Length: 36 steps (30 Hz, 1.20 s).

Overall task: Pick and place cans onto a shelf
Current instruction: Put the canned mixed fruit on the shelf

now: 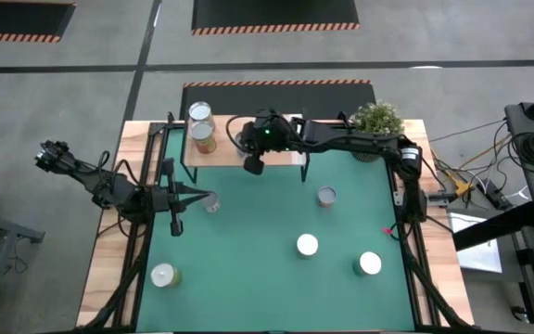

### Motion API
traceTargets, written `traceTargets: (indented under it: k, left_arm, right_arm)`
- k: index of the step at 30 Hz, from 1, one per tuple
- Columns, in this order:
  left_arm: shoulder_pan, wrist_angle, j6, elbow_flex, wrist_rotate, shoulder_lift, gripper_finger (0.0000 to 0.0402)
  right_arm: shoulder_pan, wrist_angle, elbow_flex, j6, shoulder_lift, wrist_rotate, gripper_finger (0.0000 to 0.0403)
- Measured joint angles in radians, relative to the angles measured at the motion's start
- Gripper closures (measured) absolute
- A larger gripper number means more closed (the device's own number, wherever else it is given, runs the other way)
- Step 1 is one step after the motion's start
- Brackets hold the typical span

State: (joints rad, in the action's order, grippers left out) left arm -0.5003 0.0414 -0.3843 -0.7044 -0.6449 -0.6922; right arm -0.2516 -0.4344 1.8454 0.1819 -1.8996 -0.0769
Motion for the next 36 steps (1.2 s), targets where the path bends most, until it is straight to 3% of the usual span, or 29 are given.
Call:
traceTargets:
  k: [23,36]
  left_arm:
    - [0.0,0.0,0.0,0.0,0.0,0.0,0.0402]
    - [0.001,0.0,0.0,0.0,0.0,-0.001,0.0402]
  right_arm:
    - [-0.003,-0.003,0.059,0.02,0.015,-0.002,0.039]
    - [-0.003,-0.037,0.024,0.027,0.015,-0.002,0.039]
